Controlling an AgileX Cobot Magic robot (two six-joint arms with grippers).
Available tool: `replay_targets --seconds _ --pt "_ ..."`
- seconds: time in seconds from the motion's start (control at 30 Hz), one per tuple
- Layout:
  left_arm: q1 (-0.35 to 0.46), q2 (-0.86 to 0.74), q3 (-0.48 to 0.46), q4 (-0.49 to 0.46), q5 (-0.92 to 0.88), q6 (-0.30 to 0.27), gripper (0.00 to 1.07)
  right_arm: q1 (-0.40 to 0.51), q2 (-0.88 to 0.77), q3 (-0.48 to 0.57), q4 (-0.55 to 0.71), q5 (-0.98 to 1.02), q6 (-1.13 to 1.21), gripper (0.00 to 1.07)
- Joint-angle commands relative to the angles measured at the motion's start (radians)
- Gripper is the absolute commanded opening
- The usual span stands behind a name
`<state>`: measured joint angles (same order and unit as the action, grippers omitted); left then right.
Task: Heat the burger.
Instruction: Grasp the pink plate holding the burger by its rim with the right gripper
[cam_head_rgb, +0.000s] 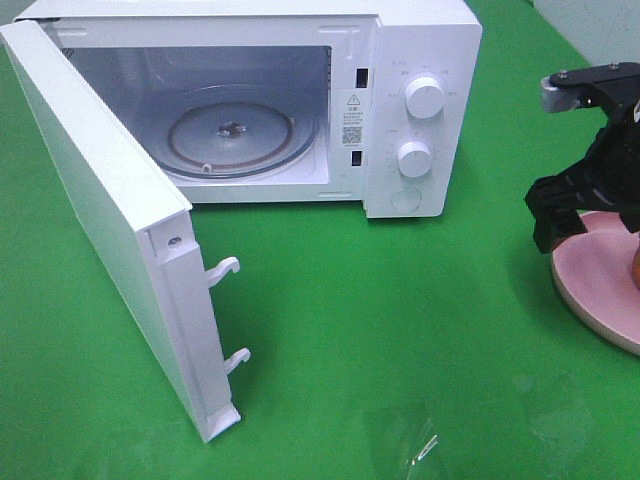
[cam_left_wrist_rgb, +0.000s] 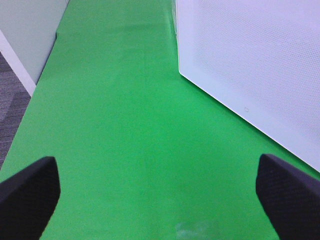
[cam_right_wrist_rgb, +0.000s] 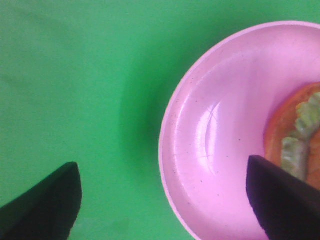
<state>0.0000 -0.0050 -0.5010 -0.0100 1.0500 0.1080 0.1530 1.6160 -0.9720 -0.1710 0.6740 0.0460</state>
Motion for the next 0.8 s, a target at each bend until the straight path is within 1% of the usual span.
replay_targets --seconds 0.03,0.23,0.5,0.53,0.8 --pt "0.0 -0.024 0.003 -0.001 -0.012 -0.002 1.0 -0.002 0.033 0.005 0.008 -0.006 -0.01 0.86" --pt "0.0 -0.024 0.003 -0.001 -0.012 -0.002 1.0 -0.012 0.129 0.005 0.006 -0.029 -0.01 0.84" --pt "0.0 -0.024 0.003 -0.001 -0.012 -0.002 1.0 -0.048 0.186 0.005 0.011 -0.051 -0.01 0.83" --pt "0.0 -0.024 0.003 -0.001 -0.012 -0.002 1.0 -0.048 0.194 0.005 0.032 -0.056 -0.01 0.82" --pt "0.0 -0.024 0.003 -0.001 -0.012 -0.002 1.0 -0.048 0.229 0.005 0.044 -0.073 -0.01 0.79"
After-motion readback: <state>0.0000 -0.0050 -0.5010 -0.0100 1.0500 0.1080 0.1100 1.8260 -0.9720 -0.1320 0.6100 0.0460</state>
